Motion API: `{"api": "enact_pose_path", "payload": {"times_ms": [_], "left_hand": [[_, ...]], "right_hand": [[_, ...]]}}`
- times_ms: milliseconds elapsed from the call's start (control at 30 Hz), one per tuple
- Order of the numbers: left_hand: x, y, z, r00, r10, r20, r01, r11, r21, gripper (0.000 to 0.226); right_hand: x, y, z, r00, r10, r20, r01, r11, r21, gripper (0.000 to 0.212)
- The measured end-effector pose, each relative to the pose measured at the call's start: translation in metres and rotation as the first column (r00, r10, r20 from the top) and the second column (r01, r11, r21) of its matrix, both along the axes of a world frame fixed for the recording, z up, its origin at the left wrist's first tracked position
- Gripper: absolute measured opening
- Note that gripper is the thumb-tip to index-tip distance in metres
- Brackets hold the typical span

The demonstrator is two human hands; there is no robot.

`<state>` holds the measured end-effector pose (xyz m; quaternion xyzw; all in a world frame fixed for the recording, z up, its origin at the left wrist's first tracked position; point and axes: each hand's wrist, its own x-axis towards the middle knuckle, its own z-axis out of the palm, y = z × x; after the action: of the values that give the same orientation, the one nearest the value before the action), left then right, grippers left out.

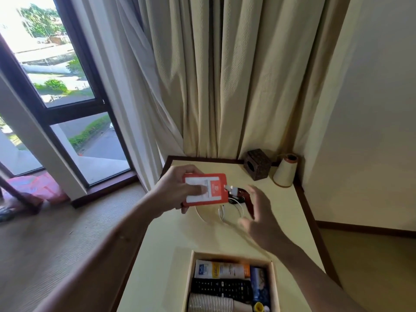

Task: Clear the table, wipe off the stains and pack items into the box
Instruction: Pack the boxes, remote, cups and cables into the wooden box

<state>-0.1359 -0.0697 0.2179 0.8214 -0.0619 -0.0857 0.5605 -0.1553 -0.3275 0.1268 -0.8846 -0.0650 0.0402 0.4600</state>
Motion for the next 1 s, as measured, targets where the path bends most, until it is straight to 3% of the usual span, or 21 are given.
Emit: {"api": "enact_pose_path", "payload": {"times_ms": [33,100,167,233,300,367,467,533,600,700,800,900,1000], "left_hand": [[-0.001,-0.002,0.003,0.998,-0.069,-0.015,0.069,0.998,-0.003,0.018],[-0.003,-0.005,0.008,0.976,-0.207,-0.066,0.201,0.976,-0.087,0.025],[-0.004,-0.008,0.012,0.955,-0.271,-0.118,0.236,0.940,-0.249,0.033],[-0.007,-0.016,0.014,0.956,-0.265,-0.128,0.208,0.915,-0.345,0.035],[-0.010,-0.027,0.011,0.974,-0.214,-0.072,0.178,0.925,-0.335,0.031],[-0.010,-0.037,0.006,0.991,-0.111,0.072,0.121,0.982,-0.148,0.026],[-0.007,-0.038,0.003,0.960,-0.059,0.274,-0.014,0.966,0.257,0.024],[-0.004,-0.026,0.005,0.942,-0.183,0.281,0.057,0.914,0.403,0.021],[-0.002,-0.012,0.010,0.928,-0.330,0.175,0.223,0.865,0.449,0.020],[-0.005,0.002,0.018,0.864,-0.502,-0.034,0.481,0.803,0.353,0.020],[-0.014,0.009,0.019,0.782,-0.606,-0.148,0.623,0.770,0.140,0.019],[-0.023,0.011,0.014,0.776,-0.624,-0.089,0.611,0.779,-0.139,0.023],[-0.036,0.003,0.003,0.855,-0.516,-0.052,0.443,0.780,-0.442,0.030]], "right_hand": [[-0.003,0.009,0.003,0.997,0.044,0.067,-0.049,0.996,0.079,0.076],[-0.011,0.025,0.012,0.990,0.032,0.138,-0.069,0.959,0.275,0.048],[-0.019,0.038,0.023,0.995,-0.039,0.094,-0.005,0.905,0.426,0.025],[-0.024,0.048,0.029,0.999,-0.034,-0.004,0.031,0.880,0.474,0.020],[-0.029,0.054,0.033,0.996,0.038,-0.078,-0.005,0.920,0.391,0.016],[-0.029,0.055,0.036,0.992,0.126,-0.012,-0.123,0.983,0.135,0.018],[-0.029,0.043,0.047,0.961,0.274,0.043,-0.255,0.932,-0.257,0.025],[-0.028,0.031,0.060,0.948,0.317,0.037,-0.292,0.907,-0.303,0.027],[-0.027,0.019,0.075,0.934,0.356,0.016,-0.347,0.919,-0.187,0.025],[-0.025,0.005,0.097,0.920,0.389,0.045,-0.388,0.921,-0.016,0.016],[-0.027,0.001,0.106,0.919,0.377,0.114,-0.390,0.911,0.134,0.011],[-0.029,0.004,0.093,0.956,0.236,0.173,-0.285,0.885,0.367,0.015],[-0.033,0.012,0.067,0.997,0.028,0.069,-0.063,0.814,0.577,0.021]]}}
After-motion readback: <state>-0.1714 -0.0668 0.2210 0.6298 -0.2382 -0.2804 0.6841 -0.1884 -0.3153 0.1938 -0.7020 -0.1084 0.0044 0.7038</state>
